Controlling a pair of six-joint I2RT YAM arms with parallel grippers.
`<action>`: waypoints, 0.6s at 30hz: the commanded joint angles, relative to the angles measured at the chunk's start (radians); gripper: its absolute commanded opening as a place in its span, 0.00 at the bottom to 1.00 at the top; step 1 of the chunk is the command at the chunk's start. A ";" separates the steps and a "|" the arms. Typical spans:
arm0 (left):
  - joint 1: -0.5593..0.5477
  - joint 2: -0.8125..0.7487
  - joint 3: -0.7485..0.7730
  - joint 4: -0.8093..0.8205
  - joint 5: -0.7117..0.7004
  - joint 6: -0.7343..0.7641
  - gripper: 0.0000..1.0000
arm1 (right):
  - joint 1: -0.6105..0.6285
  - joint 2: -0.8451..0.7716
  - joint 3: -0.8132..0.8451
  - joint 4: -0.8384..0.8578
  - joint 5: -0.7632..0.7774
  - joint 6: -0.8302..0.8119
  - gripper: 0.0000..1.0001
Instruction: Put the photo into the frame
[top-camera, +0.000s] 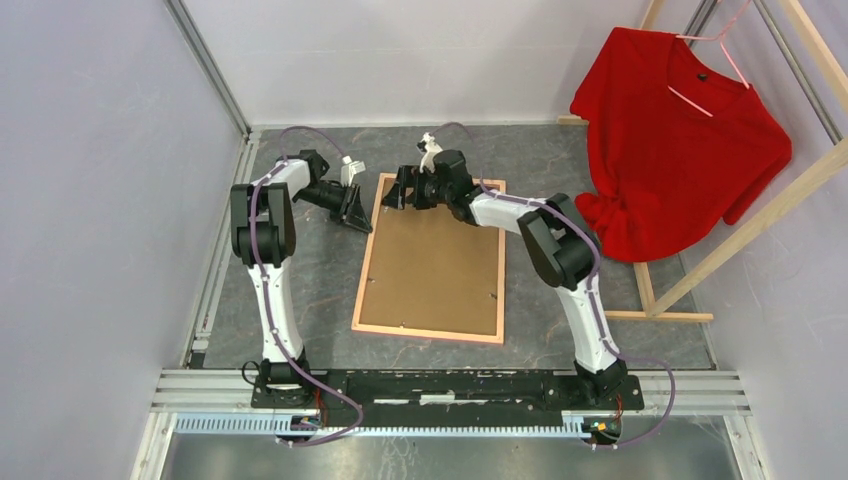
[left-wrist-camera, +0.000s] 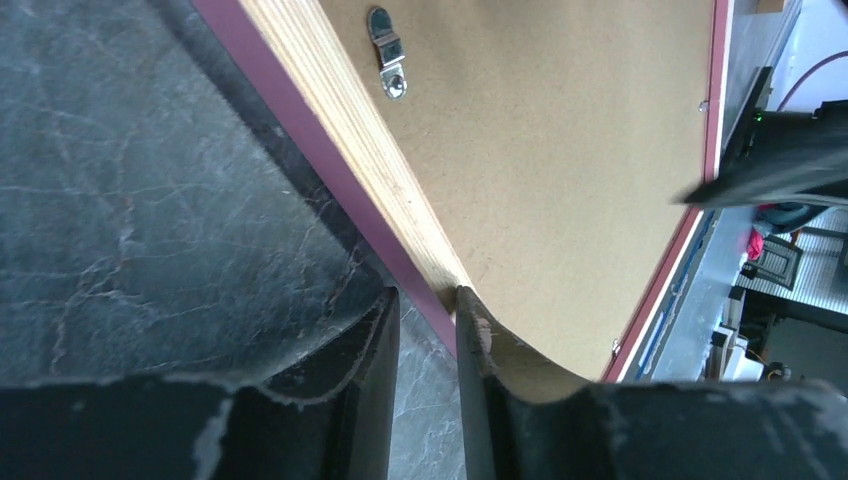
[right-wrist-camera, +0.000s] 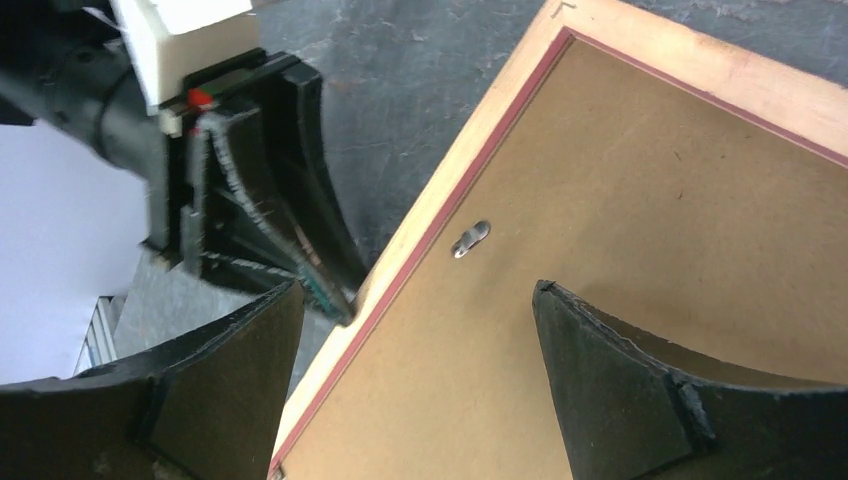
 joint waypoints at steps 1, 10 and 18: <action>-0.007 0.016 0.019 -0.004 0.034 -0.003 0.31 | 0.001 0.096 0.095 0.000 -0.044 0.034 0.90; -0.040 0.012 -0.028 -0.014 0.050 0.043 0.25 | 0.003 0.175 0.114 0.093 -0.097 0.143 0.89; -0.072 0.010 -0.056 -0.013 0.065 0.053 0.24 | 0.028 0.171 0.100 0.088 -0.109 0.150 0.88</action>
